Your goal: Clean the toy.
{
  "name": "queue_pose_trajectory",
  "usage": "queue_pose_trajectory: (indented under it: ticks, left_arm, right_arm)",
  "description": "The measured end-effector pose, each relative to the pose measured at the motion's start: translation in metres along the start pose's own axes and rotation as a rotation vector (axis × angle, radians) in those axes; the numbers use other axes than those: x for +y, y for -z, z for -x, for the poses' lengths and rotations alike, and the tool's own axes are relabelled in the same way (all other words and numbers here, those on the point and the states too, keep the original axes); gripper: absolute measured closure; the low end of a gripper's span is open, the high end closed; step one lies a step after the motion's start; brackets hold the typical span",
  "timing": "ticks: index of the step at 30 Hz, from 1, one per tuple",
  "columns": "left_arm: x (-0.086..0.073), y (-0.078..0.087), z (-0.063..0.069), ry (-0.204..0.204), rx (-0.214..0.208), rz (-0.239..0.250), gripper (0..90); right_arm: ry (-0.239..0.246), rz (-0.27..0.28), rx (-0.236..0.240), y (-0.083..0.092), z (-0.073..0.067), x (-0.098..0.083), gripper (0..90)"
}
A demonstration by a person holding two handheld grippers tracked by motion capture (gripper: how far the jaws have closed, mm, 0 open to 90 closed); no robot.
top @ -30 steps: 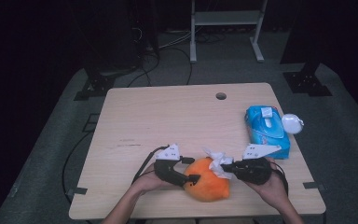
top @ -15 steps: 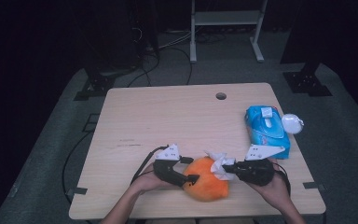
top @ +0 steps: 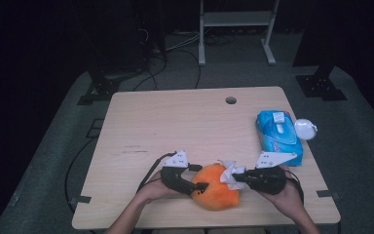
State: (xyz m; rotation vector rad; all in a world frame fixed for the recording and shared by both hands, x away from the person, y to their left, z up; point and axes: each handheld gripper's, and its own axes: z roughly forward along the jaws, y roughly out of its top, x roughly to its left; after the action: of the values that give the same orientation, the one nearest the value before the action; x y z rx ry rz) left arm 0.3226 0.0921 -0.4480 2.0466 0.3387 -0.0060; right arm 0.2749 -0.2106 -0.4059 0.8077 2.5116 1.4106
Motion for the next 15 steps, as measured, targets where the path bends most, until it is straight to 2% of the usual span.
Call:
queue_pose_trajectory:
  ticks: [2, 4, 5, 6, 8, 11, 12, 15]
  left_arm:
    - [0.0, 0.0, 0.0, 0.007, 0.001, 0.0, 31.0]
    - [0.001, 0.0, 0.001, 0.004, 0.008, -0.001, 31.4]
    - [0.001, 0.0, 0.001, 0.002, 0.007, -0.003, 31.3]
    - [0.0, -0.001, 0.001, 0.004, 0.005, -0.002, 30.9]
    - [-0.001, -0.001, 0.0, 0.011, 0.001, 0.0, 30.3]
    - [-0.001, -0.002, 0.0, 0.016, -0.004, 0.002, 30.1]
    - [-0.001, -0.001, -0.001, 0.021, -0.006, 0.003, 29.8]
    - [0.0, -0.001, -0.002, 0.065, -0.032, 0.009, 26.2]
  right_arm:
    - [0.03, -0.037, -0.006, -0.008, -0.002, -0.001, 83.4]
    - [0.009, -0.059, -0.036, -0.007, 0.006, -0.005, 83.6]
    - [0.004, -0.085, -0.103, -0.005, 0.012, -0.007, 83.7]
    - [-0.012, -0.091, -0.132, -0.002, 0.016, -0.01, 83.8]
    - [-0.06, -0.032, -0.082, 0.004, 0.018, -0.011, 83.7]
    - [-0.045, 0.039, 0.003, 0.004, 0.006, 0.0, 83.5]
    - [-0.036, 0.036, 0.013, 0.001, 0.003, 0.001, 83.5]
    - [0.02, -0.055, 0.004, -0.015, -0.003, -0.003, 83.8]
